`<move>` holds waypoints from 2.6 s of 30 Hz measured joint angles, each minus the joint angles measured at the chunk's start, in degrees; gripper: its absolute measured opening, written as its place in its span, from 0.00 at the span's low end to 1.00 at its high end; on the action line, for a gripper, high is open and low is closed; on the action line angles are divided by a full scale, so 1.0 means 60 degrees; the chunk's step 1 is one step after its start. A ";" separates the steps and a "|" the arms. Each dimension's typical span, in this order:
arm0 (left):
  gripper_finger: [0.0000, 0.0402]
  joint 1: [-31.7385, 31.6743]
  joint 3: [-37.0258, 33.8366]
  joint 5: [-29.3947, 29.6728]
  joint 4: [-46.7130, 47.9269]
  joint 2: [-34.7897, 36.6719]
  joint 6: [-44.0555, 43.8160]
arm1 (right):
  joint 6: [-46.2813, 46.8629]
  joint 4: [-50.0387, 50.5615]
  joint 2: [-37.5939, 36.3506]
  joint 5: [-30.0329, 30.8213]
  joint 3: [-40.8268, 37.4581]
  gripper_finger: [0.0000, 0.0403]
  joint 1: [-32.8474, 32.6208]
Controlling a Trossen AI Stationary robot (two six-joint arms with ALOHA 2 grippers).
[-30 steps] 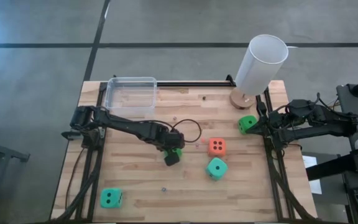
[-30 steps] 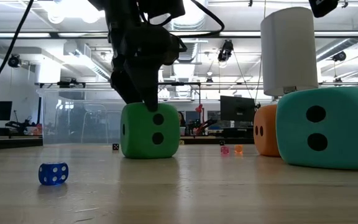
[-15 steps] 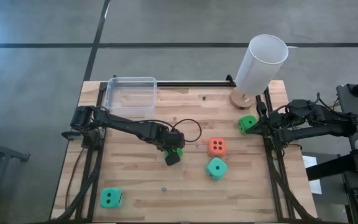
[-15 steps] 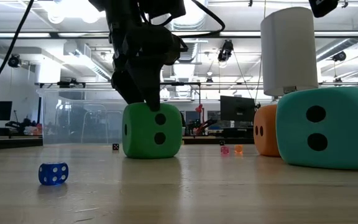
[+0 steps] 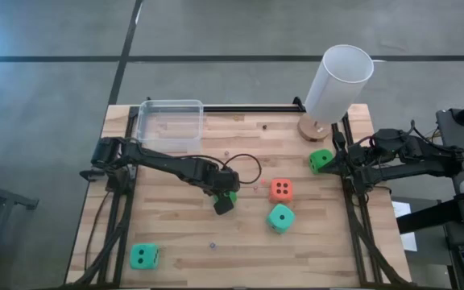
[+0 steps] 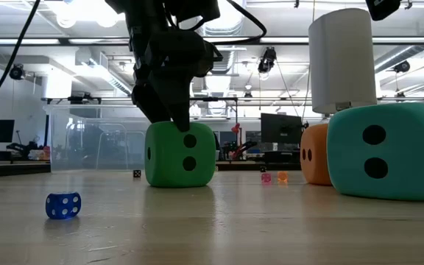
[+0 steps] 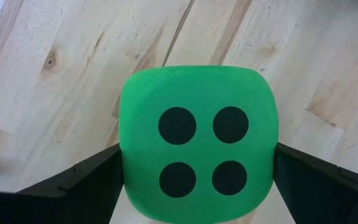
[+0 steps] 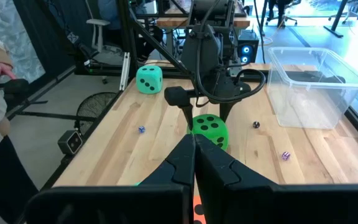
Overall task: Pick & Place Dice
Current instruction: Put the left green large dice into the transparent bin
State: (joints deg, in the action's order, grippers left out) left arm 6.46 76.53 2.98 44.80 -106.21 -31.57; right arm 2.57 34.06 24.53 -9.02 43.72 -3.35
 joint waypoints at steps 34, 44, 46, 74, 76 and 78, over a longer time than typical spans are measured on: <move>0.89 0.0004 0.0000 0.0076 -0.0091 0.0004 -0.0011 | 0.0000 -0.0001 -0.0002 0.0000 0.0000 0.02 0.0003; 0.89 0.0004 0.0000 0.0113 -0.0161 0.0004 -0.0069 | 0.0000 -0.0002 0.0000 0.0000 0.0000 0.02 -0.0001; 0.88 0.0002 0.0000 0.0113 -0.0227 0.0004 -0.0069 | 0.0000 -0.0004 -0.0001 0.0000 0.0000 0.02 -0.0001; 0.91 0.0000 0.0000 0.0117 -0.0229 0.0007 -0.0040 | 0.0000 -0.0001 -0.0002 0.0000 0.0000 0.02 -0.0001; 0.94 0.0003 0.0000 0.0117 -0.0229 0.0005 -0.0040 | 0.0000 -0.0002 0.0000 0.0000 0.0000 0.02 -0.0001; 0.97 0.0004 0.0000 0.0117 -0.0239 0.0005 -0.0040 | 0.0000 -0.0002 0.0000 0.0000 0.0000 0.02 0.0002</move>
State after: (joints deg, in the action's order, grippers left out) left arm 6.48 76.53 3.68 43.36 -106.19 -31.81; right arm 2.57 34.05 24.53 -9.02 43.72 -3.34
